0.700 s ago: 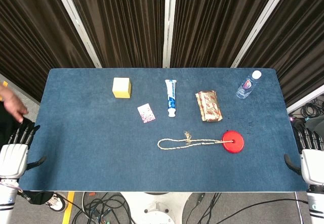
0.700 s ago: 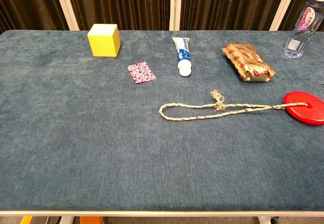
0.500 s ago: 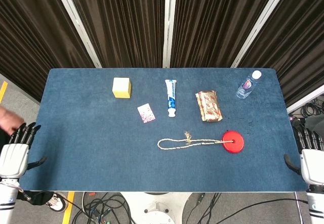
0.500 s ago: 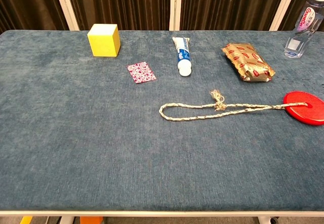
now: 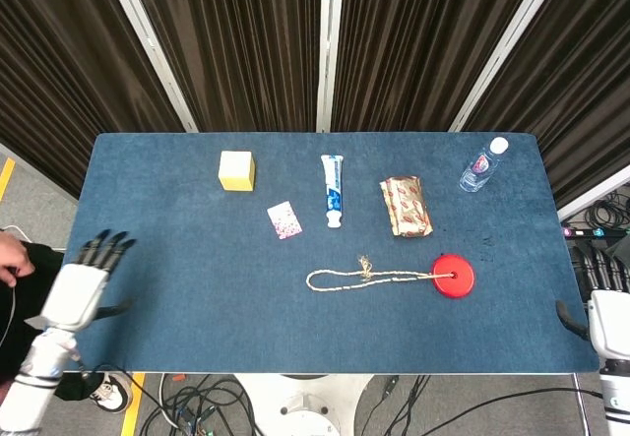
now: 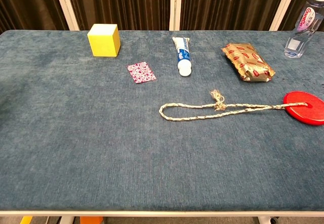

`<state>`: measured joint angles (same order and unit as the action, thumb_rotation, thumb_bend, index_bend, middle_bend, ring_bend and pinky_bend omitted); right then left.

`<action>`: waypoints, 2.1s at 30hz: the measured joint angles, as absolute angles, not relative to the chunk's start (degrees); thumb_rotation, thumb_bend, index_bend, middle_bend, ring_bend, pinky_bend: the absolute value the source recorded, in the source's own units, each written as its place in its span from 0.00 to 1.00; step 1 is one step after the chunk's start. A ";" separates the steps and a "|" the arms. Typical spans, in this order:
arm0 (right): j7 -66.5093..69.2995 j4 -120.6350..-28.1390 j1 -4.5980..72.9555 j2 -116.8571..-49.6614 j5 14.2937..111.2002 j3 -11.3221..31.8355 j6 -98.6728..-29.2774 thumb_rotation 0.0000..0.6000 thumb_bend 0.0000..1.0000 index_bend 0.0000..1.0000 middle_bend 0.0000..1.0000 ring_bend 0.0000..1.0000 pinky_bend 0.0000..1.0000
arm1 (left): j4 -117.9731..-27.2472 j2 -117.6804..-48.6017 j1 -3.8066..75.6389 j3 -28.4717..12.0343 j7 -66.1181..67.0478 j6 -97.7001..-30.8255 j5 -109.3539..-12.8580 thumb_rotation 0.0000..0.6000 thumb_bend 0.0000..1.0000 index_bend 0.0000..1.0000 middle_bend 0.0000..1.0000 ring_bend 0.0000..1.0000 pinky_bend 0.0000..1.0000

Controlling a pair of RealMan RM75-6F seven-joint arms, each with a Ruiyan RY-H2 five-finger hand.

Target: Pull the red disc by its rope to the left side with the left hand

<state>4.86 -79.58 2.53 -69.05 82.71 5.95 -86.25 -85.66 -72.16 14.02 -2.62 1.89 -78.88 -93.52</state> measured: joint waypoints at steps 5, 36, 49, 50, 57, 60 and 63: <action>6.12 -78.71 2.09 -68.91 82.10 6.31 -86.69 1.00 0.22 0.00 0.00 0.00 0.00 | -86.64 -73.89 21.42 -3.36 1.07 -71.69 -96.42 1.00 0.11 0.12 0.08 0.02 0.16; 13.73 -72.79 0.19 -69.12 79.40 8.38 -87.81 1.00 0.22 0.00 0.00 0.00 0.00 | -71.44 -92.41 54.92 -1.11 -13.34 -41.44 -99.22 1.00 0.16 0.12 0.14 0.02 0.16; 14.71 -71.95 0.30 -69.58 78.91 8.71 -86.82 1.00 0.23 0.00 0.00 0.00 0.00 | -71.89 -92.11 57.12 1.21 -13.69 -45.09 -100.41 1.00 0.17 0.12 0.17 0.02 0.16; 14.75 -71.94 0.29 -69.58 78.94 8.71 -86.83 1.00 0.23 0.00 0.00 0.00 0.00 | -71.85 -92.10 57.27 1.34 -13.56 -44.96 -100.40 1.00 0.17 0.12 0.18 0.02 0.16; 15.09 -71.59 0.18 -69.69 78.54 8.87 -86.52 1.00 0.24 0.00 0.00 0.00 0.00 | -69.76 -93.04 58.60 2.57 -12.09 -42.77 -99.54 1.00 0.18 0.12 0.26 0.02 0.16; 15.34 -71.28 0.16 -69.84 78.37 8.91 -86.28 1.00 0.25 0.00 0.00 0.00 0.00 | -69.83 -92.98 58.75 2.90 -11.38 -42.85 -99.15 1.00 0.20 0.12 0.35 0.02 0.16; 15.57 -70.93 0.10 -69.99 78.23 8.98 -86.23 1.00 0.26 0.00 0.00 0.00 0.00 | -70.70 -92.27 58.85 2.96 -10.45 -42.75 -98.62 1.00 0.21 0.12 0.46 0.07 0.16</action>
